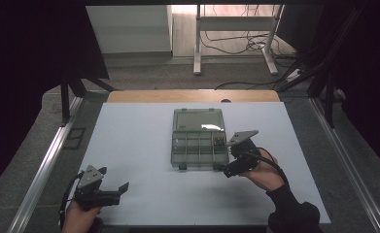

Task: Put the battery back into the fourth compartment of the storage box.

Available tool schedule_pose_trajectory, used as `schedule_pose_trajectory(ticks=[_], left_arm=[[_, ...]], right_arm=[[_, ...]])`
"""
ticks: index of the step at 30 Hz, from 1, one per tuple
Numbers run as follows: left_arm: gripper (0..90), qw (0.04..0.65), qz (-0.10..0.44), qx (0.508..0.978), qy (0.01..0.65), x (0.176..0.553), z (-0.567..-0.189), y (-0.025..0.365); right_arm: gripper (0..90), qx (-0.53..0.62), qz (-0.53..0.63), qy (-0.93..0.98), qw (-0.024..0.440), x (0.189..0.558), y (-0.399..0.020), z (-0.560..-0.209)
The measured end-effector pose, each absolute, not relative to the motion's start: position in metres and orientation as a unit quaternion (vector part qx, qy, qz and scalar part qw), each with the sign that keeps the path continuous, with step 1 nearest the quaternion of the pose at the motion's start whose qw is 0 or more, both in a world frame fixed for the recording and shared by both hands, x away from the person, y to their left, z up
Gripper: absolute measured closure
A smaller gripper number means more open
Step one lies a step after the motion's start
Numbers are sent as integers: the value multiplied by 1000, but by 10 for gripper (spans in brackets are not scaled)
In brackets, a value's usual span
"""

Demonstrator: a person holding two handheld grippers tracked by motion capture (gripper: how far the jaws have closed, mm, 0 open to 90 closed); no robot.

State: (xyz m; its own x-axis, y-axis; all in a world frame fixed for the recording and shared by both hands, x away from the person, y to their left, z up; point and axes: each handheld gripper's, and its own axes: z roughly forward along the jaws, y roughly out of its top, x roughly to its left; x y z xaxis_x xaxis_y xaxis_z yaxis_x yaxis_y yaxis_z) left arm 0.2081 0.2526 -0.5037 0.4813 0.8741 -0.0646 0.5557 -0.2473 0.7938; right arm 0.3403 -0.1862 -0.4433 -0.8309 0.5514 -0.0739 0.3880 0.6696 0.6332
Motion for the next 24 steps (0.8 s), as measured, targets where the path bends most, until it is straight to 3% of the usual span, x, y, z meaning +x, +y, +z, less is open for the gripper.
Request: schedule_pose_trajectory(ticks=[24], left_arm=[[32,396,202,764,468,208,-504,252]], right_arm=[[17,247,331,895,165,304,-204,-437]])
